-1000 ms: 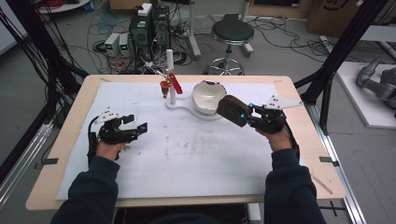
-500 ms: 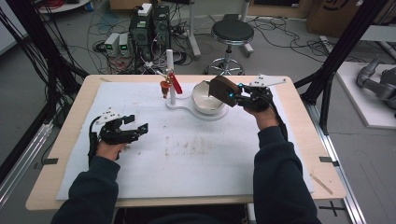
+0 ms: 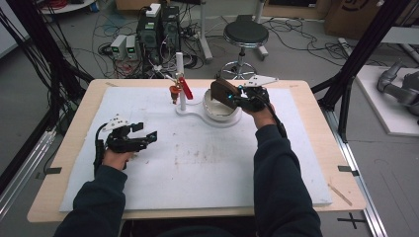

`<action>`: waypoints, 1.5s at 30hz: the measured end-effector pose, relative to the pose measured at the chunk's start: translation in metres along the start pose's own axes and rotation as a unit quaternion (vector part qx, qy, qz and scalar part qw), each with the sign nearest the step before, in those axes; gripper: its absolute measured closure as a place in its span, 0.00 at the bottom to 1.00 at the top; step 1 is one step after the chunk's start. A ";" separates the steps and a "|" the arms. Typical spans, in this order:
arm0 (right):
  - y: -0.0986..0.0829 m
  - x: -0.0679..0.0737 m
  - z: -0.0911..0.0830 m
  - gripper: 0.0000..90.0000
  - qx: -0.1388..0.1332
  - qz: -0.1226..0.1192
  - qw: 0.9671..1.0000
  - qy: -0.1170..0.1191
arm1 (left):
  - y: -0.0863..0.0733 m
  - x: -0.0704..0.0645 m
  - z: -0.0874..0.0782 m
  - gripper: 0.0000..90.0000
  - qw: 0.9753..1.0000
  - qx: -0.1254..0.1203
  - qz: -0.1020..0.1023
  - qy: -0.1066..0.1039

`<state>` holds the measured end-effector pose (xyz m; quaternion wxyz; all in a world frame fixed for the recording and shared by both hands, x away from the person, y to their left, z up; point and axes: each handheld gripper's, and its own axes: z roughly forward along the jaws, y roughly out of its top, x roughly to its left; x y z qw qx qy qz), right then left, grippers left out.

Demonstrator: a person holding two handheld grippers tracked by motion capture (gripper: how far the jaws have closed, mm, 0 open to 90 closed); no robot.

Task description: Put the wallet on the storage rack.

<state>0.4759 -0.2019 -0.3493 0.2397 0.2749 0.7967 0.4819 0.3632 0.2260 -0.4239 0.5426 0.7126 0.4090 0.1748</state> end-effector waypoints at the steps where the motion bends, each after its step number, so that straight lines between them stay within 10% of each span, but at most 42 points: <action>1: 0.000 0.000 0.003 0.74 0.000 0.000 1.000 -0.002 | 0.000 0.000 0.000 0.26 1.000 0.000 -0.001 -0.001; 17: -0.022 0.003 0.036 0.71 0.061 -0.013 0.998 -0.003 | -0.001 0.000 -0.001 0.27 1.000 -0.001 -0.007 -0.005; 25: -0.017 0.000 0.015 0.75 0.016 0.033 0.999 0.008 | -0.001 0.001 -0.002 0.27 1.000 -0.002 -0.009 -0.004; 34: -0.013 0.008 0.012 0.85 0.037 -0.002 0.999 0.028 | -0.001 0.001 -0.003 0.27 1.000 -0.002 -0.011 -0.004; 45: -0.010 0.002 -0.014 0.54 0.041 0.036 0.998 -0.027 | 0.000 0.003 -0.004 0.29 1.000 -0.015 -0.009 -0.012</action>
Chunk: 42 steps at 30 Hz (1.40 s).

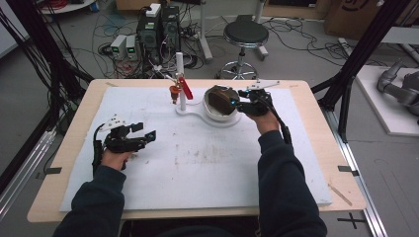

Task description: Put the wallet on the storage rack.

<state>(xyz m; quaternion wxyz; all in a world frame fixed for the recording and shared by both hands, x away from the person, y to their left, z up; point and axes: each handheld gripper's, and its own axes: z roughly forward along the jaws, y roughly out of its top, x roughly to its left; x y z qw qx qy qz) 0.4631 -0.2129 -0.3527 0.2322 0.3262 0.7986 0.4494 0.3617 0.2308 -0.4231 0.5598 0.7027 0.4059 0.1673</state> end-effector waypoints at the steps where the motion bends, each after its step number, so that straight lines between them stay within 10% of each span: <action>1: 0.000 0.000 -0.007 0.54 -0.007 0.005 1.000 0.002 | 0.000 0.001 -0.001 0.29 1.000 -0.003 0.001 -0.002; 7: -0.026 0.003 -0.050 0.43 -0.048 0.018 0.999 0.003 | 0.003 0.004 -0.003 0.28 1.000 -0.025 0.010 -0.004; 21: -0.112 -0.004 -0.105 0.24 0.000 0.067 0.997 -0.047 | 0.009 0.002 -0.002 0.21 0.999 -0.027 0.023 0.010; 34: -0.117 0.002 -0.120 0.24 0.003 0.019 0.994 -0.106 | 0.008 -0.001 -0.004 0.21 0.999 -0.032 0.020 0.008; 42: -0.118 0.003 -0.122 0.24 0.000 0.029 0.994 -0.104 | 0.008 -0.005 -0.004 0.21 0.999 -0.026 0.028 0.007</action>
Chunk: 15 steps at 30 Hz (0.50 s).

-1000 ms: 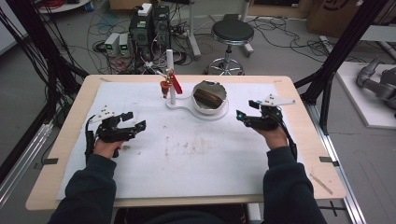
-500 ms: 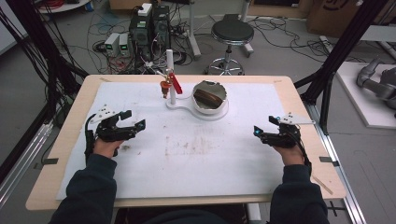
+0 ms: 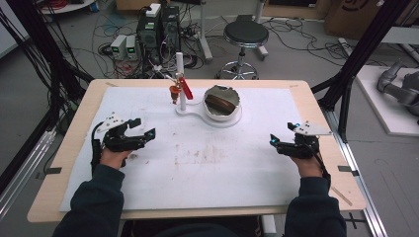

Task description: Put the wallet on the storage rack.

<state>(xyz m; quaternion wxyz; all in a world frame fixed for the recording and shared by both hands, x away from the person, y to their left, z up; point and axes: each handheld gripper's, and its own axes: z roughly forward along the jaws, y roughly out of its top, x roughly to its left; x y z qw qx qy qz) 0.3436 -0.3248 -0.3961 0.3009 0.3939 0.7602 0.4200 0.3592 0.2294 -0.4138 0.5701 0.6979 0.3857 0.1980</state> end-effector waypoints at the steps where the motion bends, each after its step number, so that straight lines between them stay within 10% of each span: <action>1: 0.000 0.000 0.001 0.24 0.002 0.000 1.000 0.000 | 0.000 0.000 0.000 0.21 1.000 0.001 0.000 0.000; 15: -0.003 -0.002 0.003 0.24 0.004 0.002 1.000 0.004 | -0.001 0.001 0.000 0.21 1.000 0.003 -0.003 0.005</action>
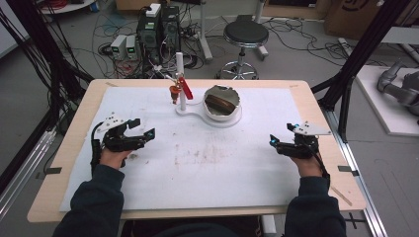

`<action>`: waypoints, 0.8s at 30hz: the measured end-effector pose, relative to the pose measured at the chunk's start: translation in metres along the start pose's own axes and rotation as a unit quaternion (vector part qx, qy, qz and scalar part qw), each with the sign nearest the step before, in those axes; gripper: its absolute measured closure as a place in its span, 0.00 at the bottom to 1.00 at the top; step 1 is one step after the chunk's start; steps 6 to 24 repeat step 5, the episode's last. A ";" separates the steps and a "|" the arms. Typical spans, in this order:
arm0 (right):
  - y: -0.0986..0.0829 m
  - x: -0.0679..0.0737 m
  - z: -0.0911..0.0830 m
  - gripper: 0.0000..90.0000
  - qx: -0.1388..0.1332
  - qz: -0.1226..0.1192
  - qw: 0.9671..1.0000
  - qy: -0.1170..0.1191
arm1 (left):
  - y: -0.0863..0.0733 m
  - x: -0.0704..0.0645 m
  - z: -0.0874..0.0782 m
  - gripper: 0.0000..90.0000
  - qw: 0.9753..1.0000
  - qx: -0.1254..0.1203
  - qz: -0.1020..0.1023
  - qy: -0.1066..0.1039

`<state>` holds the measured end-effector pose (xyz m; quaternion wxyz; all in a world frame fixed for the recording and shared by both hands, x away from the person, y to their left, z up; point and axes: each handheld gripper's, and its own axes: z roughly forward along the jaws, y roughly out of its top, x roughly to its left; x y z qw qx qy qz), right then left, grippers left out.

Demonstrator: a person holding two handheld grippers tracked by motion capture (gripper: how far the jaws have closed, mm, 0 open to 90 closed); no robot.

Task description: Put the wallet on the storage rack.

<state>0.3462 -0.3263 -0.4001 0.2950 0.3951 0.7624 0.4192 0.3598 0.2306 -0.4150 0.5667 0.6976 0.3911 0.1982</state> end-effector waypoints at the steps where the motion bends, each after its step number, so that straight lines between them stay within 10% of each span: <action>1: 0.000 0.000 0.000 0.24 -0.001 -0.001 1.000 0.000 | 0.000 0.000 0.000 0.21 1.000 0.000 -0.001 0.001; 24: 0.000 0.000 0.000 0.24 -0.002 0.001 1.000 0.001 | 0.000 0.001 0.000 0.21 1.000 0.001 0.000 0.002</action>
